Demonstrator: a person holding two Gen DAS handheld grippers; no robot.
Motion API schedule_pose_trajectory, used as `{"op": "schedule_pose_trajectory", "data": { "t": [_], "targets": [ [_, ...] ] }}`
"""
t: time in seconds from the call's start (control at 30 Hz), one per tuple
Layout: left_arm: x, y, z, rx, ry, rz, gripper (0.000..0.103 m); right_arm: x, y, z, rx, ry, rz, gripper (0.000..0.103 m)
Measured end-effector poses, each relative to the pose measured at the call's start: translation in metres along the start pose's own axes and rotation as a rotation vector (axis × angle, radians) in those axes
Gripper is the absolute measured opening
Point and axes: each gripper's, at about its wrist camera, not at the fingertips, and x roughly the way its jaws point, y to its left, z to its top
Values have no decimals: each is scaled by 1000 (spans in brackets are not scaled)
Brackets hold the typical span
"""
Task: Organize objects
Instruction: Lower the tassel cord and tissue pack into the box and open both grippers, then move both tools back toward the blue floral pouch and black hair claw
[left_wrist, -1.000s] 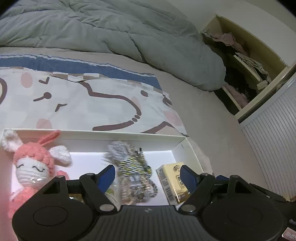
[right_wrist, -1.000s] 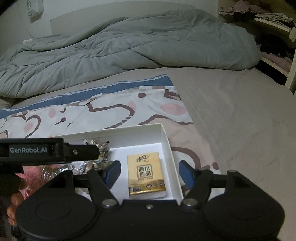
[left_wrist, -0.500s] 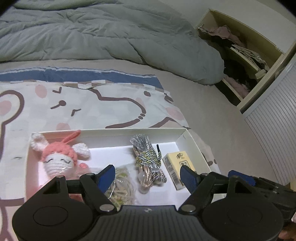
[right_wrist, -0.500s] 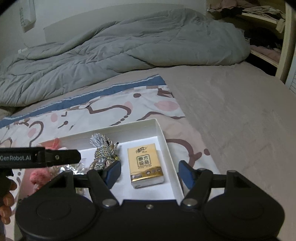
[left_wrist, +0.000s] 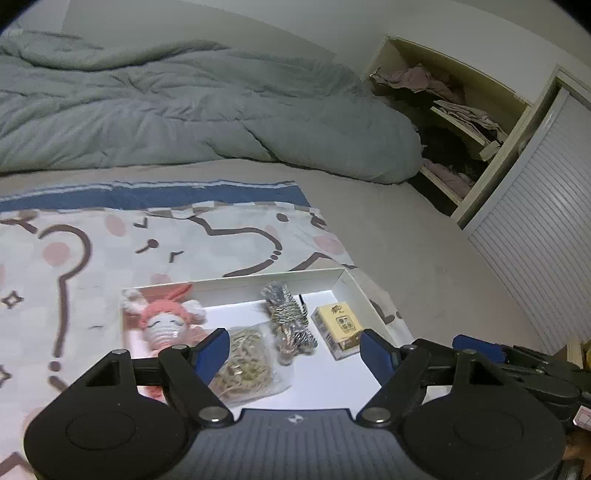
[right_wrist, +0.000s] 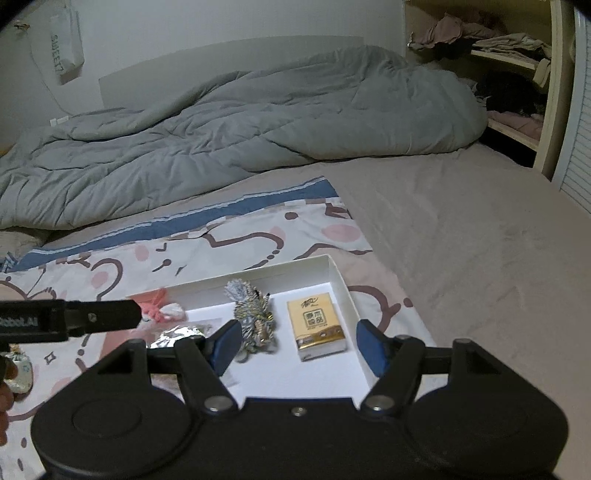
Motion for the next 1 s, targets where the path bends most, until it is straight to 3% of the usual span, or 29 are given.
{"op": "schedule_pose_trajectory", "data": {
  "t": [0.27, 0.43, 1.0],
  "targets": [
    [-36, 6, -21, 71, -7, 66, 91, -30, 14, -17, 10, -5, 11, 70],
    [-52, 13, -34, 108, -14, 107, 101, -49, 22, -27, -2, -22, 12, 77],
    [-100, 26, -61, 151, -35, 175, 103, -94, 44, -54, -41, -42, -50, 103]
  ]
}}
